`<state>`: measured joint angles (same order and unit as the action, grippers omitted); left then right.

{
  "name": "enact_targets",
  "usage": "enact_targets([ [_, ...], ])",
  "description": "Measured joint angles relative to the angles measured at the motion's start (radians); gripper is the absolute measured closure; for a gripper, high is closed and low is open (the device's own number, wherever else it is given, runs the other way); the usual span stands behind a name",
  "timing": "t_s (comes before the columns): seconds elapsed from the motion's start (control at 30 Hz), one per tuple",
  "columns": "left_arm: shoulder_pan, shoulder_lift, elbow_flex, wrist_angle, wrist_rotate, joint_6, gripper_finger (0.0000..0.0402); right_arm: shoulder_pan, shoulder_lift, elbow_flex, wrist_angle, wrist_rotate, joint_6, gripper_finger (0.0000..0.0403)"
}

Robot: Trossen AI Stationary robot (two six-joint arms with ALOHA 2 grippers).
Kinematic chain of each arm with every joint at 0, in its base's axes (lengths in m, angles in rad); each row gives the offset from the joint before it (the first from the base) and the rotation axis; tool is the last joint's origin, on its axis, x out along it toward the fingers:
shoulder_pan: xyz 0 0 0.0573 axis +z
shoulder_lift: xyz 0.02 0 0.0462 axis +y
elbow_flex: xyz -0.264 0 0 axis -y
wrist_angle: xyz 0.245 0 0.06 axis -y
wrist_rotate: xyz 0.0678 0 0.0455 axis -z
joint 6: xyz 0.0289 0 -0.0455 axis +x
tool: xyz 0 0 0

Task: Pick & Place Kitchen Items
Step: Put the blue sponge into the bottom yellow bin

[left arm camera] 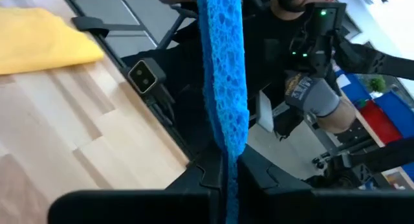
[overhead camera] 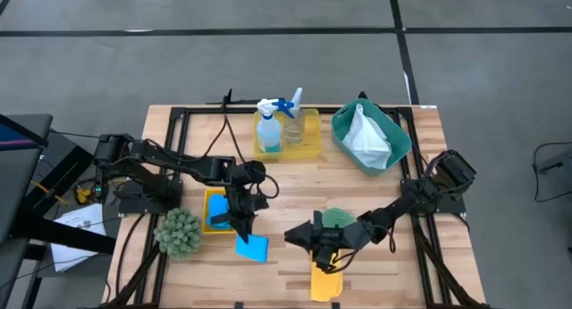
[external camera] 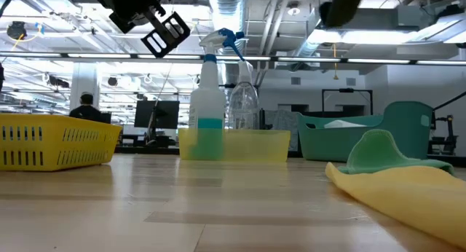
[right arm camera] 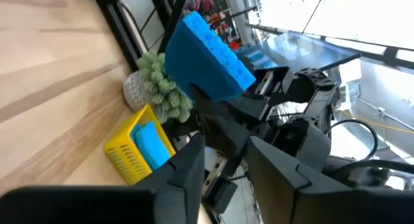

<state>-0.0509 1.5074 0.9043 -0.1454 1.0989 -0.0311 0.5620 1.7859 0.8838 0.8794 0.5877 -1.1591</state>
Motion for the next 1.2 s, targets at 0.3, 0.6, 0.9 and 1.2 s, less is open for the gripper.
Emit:
enact_targets([
  [0.3, 0.0, 0.0, 0.0, 0.068, 0.013, -0.06, 0.0396, -0.041, 0.0, 0.047, -0.046, -0.102, -0.013, 0.0222],
  [0.6, -0.001, 0.0, 0.0, 0.085, 0.016, -0.104, 0.0396, -0.083, 0.0, 0.067, -0.05, -0.206, -0.161, 0.0216],
  [0.9, 0.0, 0.0, 0.0, 0.088, 0.016, -0.148, 0.0396, -0.114, 0.0, 0.14, -0.127, -0.265, -0.291, 0.0227],
  [1.2, 0.003, -0.001, 0.0, 0.101, 0.027, -0.187, 0.0396, -0.114, 0.003, 0.215, -0.331, -0.295, -0.319, 0.0232],
])
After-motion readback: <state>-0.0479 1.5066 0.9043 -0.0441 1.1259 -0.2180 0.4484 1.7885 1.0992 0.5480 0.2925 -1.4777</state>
